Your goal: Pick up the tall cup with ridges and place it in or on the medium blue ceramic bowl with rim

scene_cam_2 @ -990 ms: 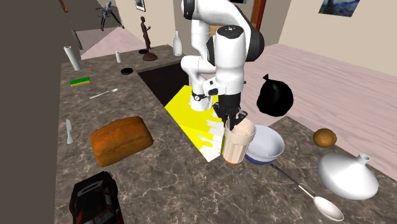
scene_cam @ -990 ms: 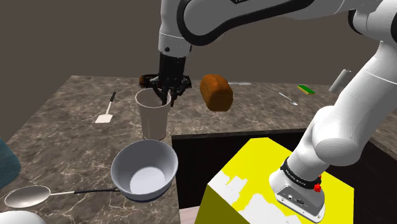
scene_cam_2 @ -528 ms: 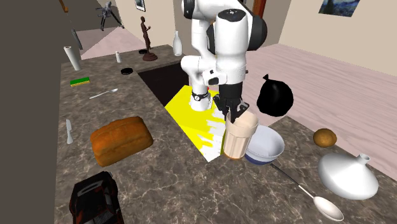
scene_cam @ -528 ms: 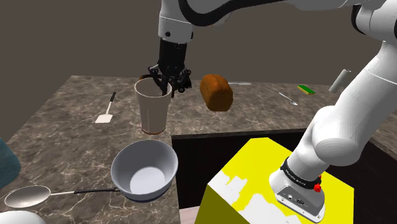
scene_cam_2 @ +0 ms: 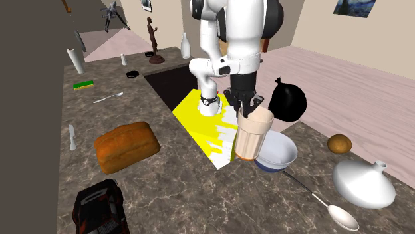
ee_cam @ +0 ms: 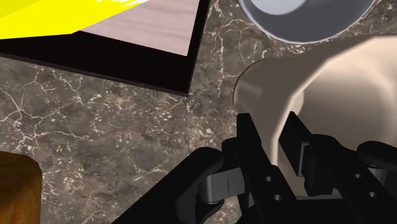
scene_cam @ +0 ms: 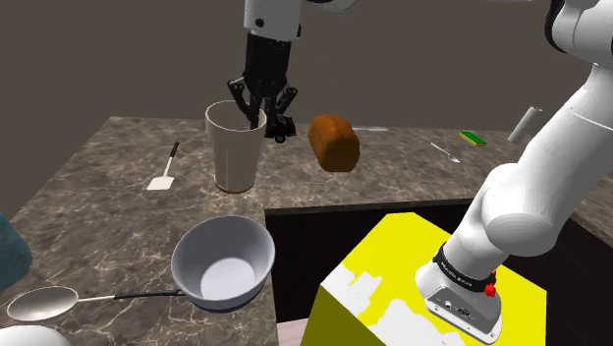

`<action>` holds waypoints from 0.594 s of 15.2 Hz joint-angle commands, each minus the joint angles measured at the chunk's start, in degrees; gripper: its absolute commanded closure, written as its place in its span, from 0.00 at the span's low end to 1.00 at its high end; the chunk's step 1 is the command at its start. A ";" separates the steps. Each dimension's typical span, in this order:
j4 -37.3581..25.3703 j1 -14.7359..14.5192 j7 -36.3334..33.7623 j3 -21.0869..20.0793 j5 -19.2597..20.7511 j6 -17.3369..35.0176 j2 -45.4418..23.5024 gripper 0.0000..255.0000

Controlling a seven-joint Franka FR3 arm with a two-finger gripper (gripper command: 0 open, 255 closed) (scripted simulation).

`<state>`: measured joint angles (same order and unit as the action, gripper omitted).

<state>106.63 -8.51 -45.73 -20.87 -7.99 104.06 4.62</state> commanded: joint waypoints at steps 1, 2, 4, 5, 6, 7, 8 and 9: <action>-1.52 0.05 -0.11 0.06 0.04 -1.55 0.06 1.00; -2.32 0.06 -0.19 0.08 0.07 -2.32 0.03 1.00; -3.50 0.08 -0.32 0.10 0.12 -3.44 -0.02 1.00; -3.58 -0.43 -1.42 -0.47 -0.09 -3.96 0.58 1.00; -3.72 -0.94 -2.54 -1.04 -0.30 -4.48 1.14 1.00; -3.93 -1.45 -3.69 -1.63 -0.50 -5.02 1.65 1.00; -4.21 -1.96 -4.85 -2.23 -0.68 -5.57 2.10 1.00; -4.55 -2.47 -6.04 -2.85 -0.85 -6.13 2.49 1.00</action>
<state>102.26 -10.60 -50.80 -23.29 -8.61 98.56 6.49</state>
